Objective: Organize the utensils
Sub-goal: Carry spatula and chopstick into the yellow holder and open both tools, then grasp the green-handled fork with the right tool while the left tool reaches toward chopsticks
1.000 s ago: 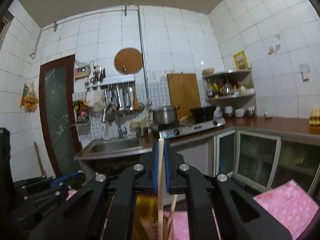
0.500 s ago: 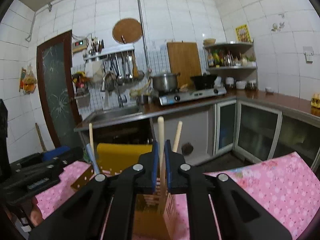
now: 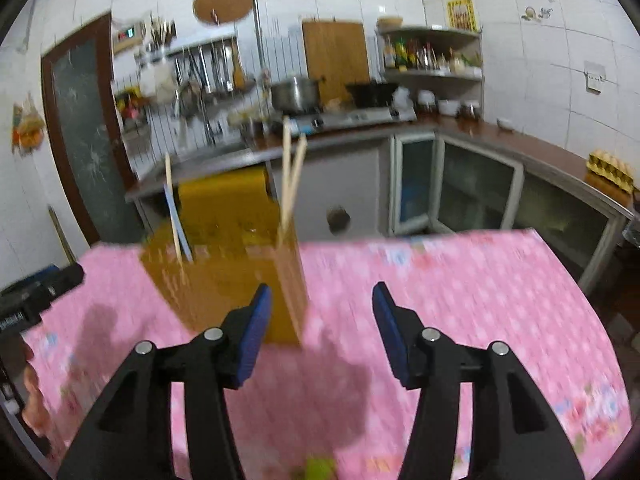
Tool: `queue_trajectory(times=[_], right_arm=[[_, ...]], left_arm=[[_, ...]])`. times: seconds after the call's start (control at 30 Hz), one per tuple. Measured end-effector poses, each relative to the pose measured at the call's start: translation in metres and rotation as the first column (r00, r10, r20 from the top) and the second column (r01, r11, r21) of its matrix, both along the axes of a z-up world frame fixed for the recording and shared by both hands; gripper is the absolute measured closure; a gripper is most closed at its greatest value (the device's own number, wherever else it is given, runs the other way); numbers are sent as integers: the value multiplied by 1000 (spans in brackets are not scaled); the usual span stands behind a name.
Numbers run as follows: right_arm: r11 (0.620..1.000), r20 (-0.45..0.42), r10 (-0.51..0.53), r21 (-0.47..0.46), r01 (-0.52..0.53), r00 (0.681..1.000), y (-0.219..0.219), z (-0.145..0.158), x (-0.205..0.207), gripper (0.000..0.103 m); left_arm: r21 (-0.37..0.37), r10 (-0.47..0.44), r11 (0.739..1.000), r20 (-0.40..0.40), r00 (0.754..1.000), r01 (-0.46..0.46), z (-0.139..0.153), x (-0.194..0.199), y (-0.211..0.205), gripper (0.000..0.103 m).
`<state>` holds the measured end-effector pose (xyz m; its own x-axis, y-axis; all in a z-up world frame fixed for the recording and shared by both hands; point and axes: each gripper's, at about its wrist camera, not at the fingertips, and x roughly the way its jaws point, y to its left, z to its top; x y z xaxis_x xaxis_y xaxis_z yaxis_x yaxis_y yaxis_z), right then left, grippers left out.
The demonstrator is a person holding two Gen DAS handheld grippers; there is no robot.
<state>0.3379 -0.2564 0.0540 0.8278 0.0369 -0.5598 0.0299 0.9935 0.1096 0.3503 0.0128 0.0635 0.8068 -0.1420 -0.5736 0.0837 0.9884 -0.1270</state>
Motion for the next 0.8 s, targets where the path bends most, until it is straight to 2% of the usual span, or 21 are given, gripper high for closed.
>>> queue_trajectory(times=[0.17, 0.27, 0.4, 0.5, 0.63, 0.7, 0.8], right_arm=[[1000, -126, -30, 4, 31, 992, -8, -36, -26, 48], [999, -181, -37, 6, 39, 983, -8, -56, -38, 48], [999, -218, -37, 5, 39, 975, -2, -73, -46, 48], [999, -227, -36, -30, 30, 973, 7, -82, -48, 48], [996, -236, -55, -84, 36, 970, 18, -91, -52, 48], [995, -247, -64, -87, 44, 967, 18, -96, -53, 48], [996, -270, -72, -75, 54, 960, 16, -103, -54, 48]], left_arm=[[49, 19, 999, -137, 990, -13, -33, -17, -1, 5], [50, 15, 999, -184, 983, -6, -47, -27, -4, 5], [11, 19, 1000, -252, 968, -17, -69, -35, -4, 5], [-20, 17, 1000, -303, 953, -24, -87, -36, -5, 5], [-12, 41, 999, -292, 956, -47, -102, -42, -11, 7], [11, 41, 999, -272, 961, -40, -106, -48, -13, 11], [36, 43, 999, -263, 964, -34, -110, -51, -14, 22]])
